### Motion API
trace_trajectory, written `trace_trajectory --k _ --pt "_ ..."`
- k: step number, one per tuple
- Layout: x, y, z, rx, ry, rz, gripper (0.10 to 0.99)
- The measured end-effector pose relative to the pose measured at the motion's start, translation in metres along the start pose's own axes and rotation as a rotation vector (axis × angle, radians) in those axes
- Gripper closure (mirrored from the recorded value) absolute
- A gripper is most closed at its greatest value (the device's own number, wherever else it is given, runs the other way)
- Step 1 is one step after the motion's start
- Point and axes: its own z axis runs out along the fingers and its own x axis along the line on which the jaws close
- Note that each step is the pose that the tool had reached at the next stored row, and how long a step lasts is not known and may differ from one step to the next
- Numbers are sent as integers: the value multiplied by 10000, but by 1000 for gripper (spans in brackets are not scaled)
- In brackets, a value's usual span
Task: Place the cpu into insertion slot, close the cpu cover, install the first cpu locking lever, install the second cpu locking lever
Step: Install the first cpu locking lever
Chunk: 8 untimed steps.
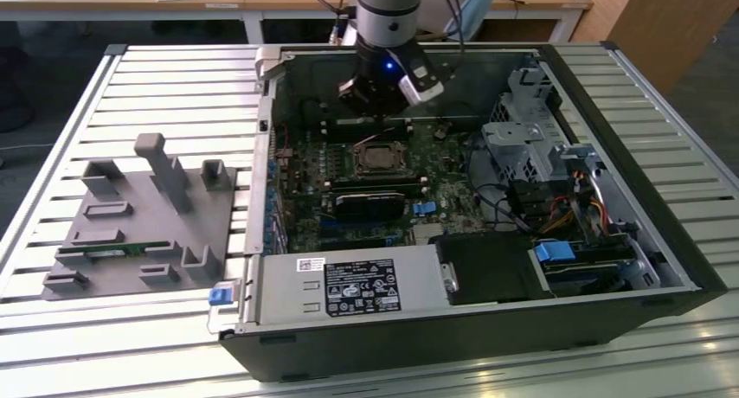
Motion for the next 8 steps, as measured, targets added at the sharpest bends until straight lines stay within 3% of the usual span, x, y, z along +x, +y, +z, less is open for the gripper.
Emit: trace_trajectory --k 8 --pt "-63 -5 37 4 -3 62 980"
